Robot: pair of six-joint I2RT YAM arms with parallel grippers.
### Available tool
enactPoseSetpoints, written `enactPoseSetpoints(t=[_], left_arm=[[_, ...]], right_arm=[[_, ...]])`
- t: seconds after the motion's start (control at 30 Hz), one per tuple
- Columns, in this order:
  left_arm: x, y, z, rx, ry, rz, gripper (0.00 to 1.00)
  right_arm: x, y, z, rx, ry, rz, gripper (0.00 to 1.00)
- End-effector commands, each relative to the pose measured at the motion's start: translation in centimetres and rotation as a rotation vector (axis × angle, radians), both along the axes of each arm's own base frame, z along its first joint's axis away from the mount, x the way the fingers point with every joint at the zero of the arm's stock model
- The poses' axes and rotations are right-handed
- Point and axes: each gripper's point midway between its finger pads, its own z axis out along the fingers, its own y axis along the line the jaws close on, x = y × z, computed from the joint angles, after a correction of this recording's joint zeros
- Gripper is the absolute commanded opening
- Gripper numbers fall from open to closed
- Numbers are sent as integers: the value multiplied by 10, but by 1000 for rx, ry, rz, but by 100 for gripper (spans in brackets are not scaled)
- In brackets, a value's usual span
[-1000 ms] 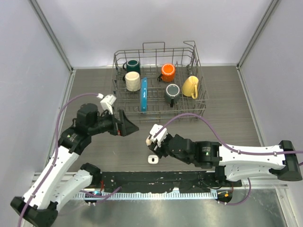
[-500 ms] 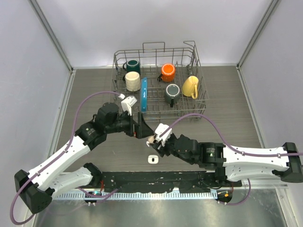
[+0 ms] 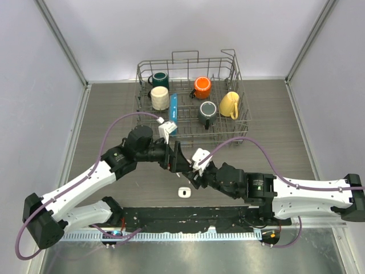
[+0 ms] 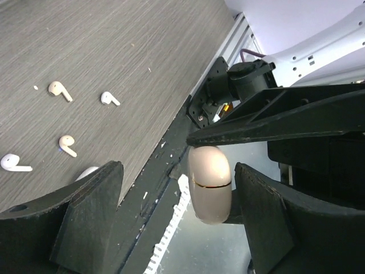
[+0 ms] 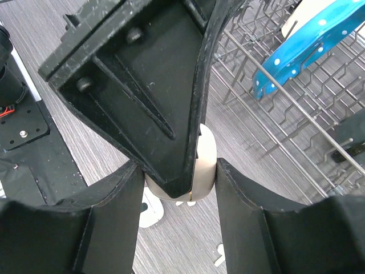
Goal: Insert the wireless bluetooth earbuds into the charging case
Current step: Pick up the charging case at the center of the board.
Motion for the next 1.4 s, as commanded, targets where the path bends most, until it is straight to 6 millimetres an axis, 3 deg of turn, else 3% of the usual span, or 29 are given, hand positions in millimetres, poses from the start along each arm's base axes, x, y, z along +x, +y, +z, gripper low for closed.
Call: enactPoseSetpoints(t=[0.0,0.23,0.37,0.47,0.53,0.57,0.6,0.8,1.0,1.07,1.13,1.23,1.37], left_arm=[[-3,-9,10,-47,-37,-45,81],[-3,-14,10,-50,-36,-59,63],[-6,-16,8,-47,-25,-74,41],[-8,-18,8,-50,-23,-85,32],[-10,-18,8,-51,-21,-94,32],[-11,-18,8,-52,-21,-97,48],[-11,-17,6,-46,-14,-99,55],[-14,-15,1,-36,0,-103,51],[-17,-16,3,-43,4,-117,19],[-16,-17,2,-42,6,-117,4],[-15,-17,-1,-34,10,-112,0],[-10,-16,-2,-26,-1,-84,0],[8,-3,-2,9,-74,44,0]], right_arm=[[0,1,19,91,-7,-12,1],[-1,-1,17,91,-2,-10,1],[0,-1,15,86,-1,-15,1],[1,-2,14,85,-3,-21,1],[2,-3,15,87,-5,-28,1],[2,-4,15,87,-6,-34,1],[3,-4,15,86,-7,-36,1],[4,-6,12,77,-8,-48,1],[4,-5,10,72,-6,-48,1],[4,-4,10,73,-6,-46,1],[5,-4,10,74,-6,-53,2],[6,-5,11,88,8,-73,11],[7,-9,18,140,72,-120,64]])
